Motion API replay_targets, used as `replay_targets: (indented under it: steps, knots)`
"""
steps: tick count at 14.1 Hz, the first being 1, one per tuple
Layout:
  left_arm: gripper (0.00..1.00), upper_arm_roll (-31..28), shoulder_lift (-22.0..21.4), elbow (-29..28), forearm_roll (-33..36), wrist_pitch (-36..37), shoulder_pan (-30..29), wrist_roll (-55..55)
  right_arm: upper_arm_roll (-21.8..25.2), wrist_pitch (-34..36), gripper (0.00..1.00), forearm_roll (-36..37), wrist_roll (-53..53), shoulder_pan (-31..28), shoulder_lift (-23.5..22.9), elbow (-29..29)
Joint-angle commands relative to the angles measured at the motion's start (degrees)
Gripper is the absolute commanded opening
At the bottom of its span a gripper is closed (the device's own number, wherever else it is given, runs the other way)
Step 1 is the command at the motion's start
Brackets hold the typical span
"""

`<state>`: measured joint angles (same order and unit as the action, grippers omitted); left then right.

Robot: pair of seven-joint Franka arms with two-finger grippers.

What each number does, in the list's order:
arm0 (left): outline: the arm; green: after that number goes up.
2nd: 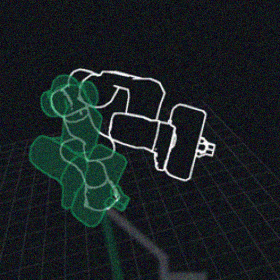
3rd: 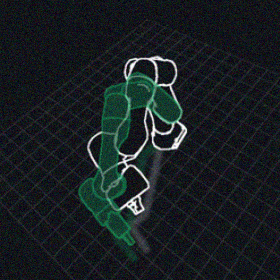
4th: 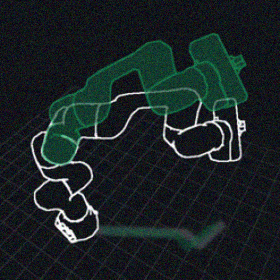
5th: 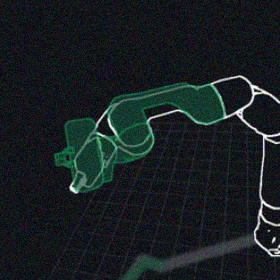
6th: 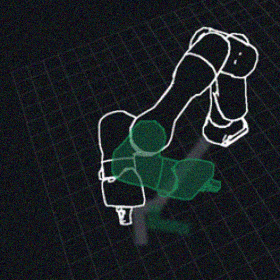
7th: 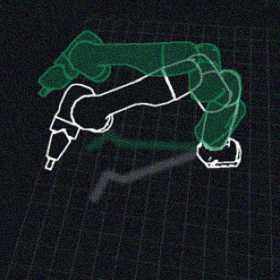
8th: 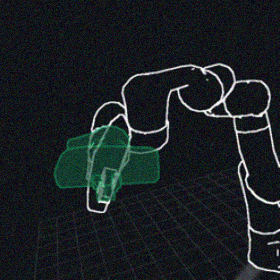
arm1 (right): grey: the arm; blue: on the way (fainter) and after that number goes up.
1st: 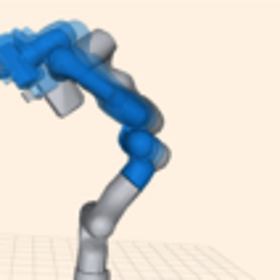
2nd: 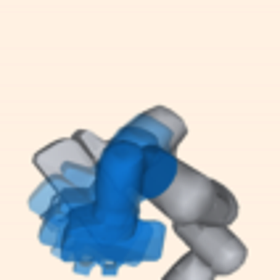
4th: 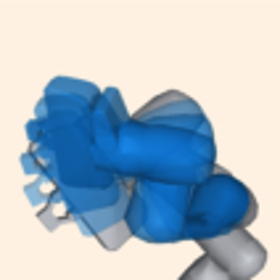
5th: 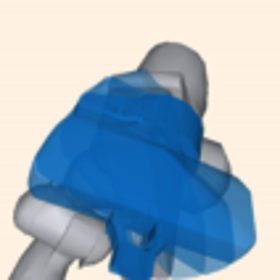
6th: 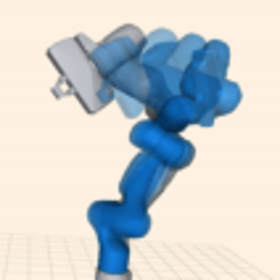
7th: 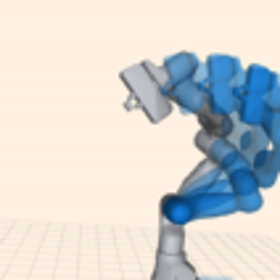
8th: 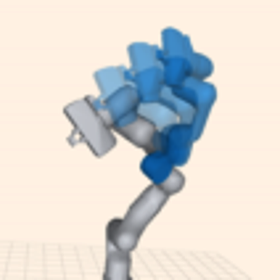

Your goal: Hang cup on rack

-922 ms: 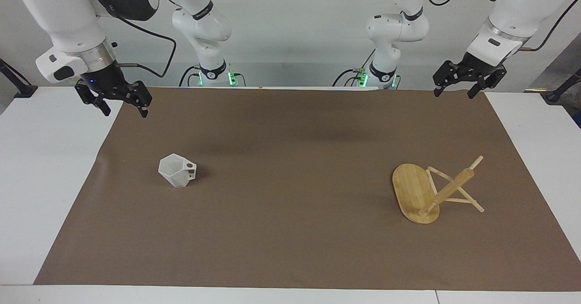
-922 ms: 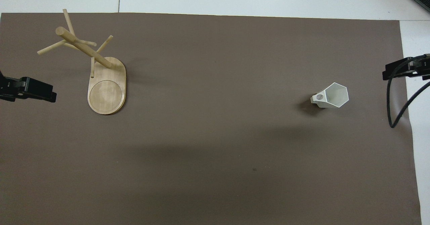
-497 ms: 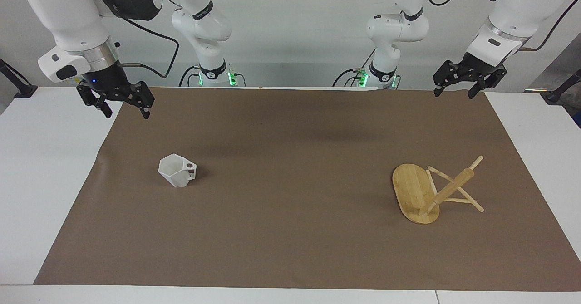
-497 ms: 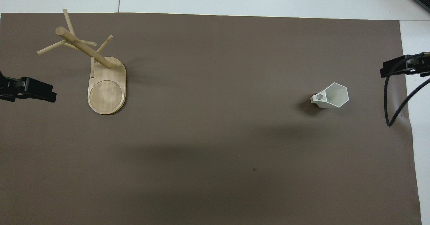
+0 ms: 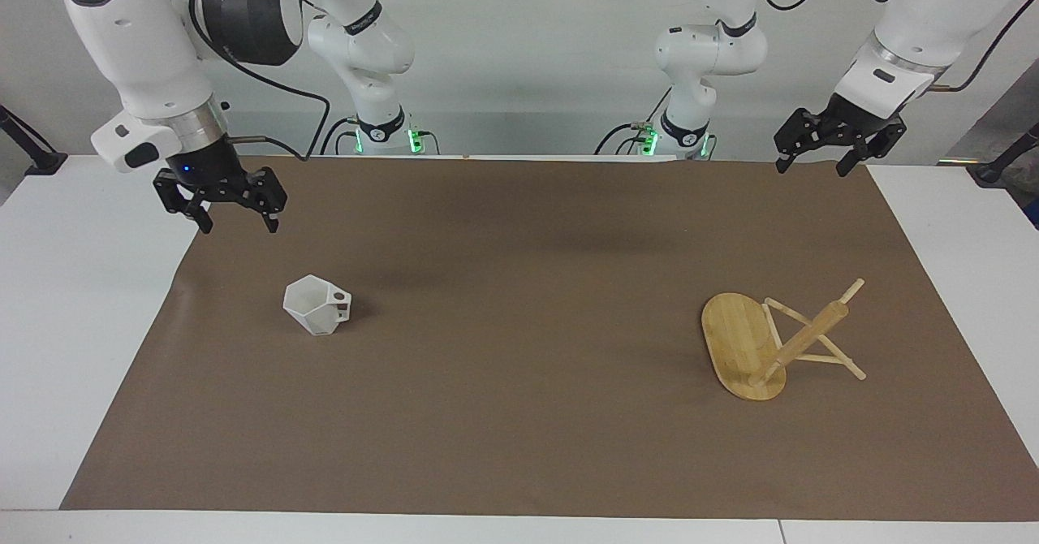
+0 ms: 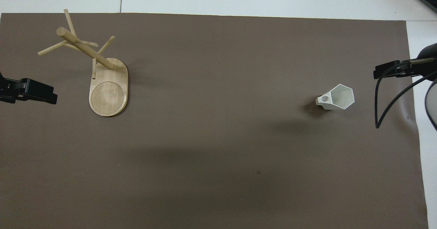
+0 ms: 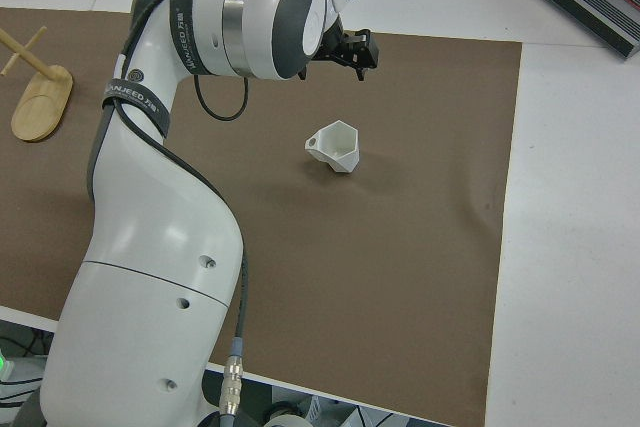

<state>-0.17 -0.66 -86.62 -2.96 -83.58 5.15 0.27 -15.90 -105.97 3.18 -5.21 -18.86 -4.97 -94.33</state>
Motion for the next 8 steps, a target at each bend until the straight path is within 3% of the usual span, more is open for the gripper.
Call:
replay_targets:
  steps: [1, 4, 8]
  knots:
    - [1.0, 0.3, -1.4, -1.5, 1.0, -0.1, -0.3, -0.2, -0.1, -9.2, 1.0, -1.7, -2.2, -1.4, 0.9, -8.7]
    - [1.0, 0.3, -1.4, -1.5, 0.9, -0.1, -0.2, -0.2, -0.1, -14.6, 1.0, -1.6, -2.1, -1.4, -4.0, -11.2]
    - [1.0, 0.3, -1.4, -1.5, 0.9, -0.1, -0.2, -0.2, -0.1, -25.1, 1.0, -1.6, -1.6, -1.2, -5.1, -18.3]
